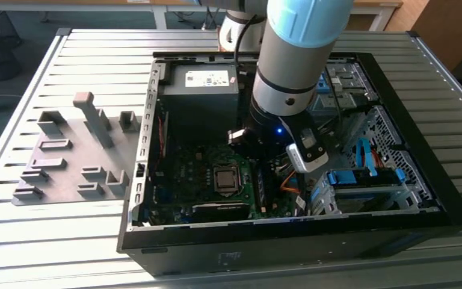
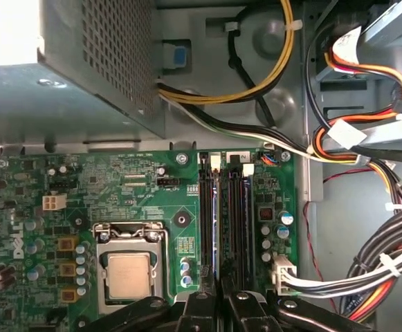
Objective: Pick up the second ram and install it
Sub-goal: 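Insert the second ram into the second slot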
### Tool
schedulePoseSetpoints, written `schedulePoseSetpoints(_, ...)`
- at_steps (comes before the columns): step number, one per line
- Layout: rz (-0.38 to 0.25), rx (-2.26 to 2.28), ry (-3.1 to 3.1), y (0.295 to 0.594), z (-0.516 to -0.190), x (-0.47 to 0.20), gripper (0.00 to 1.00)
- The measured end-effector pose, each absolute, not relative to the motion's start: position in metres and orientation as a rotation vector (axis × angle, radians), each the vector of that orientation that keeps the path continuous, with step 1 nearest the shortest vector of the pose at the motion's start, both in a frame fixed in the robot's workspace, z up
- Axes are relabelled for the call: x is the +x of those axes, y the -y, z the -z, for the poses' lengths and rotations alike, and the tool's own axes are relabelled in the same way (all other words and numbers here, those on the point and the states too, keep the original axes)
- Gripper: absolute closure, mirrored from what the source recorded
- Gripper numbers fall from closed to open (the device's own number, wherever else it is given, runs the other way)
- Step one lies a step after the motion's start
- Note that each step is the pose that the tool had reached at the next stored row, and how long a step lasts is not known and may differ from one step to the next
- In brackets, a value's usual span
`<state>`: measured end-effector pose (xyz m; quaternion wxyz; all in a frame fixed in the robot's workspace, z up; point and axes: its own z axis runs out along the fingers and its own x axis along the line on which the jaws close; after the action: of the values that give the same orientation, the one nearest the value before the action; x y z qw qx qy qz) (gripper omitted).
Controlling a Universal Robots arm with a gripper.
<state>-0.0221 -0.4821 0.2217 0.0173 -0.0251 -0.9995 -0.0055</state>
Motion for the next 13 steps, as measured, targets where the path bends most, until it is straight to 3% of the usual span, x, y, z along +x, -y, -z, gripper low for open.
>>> schedulePoseSetpoints(13,0.018,-0.088,3.106,0.4821,-0.2157,-0.0222,0.86)
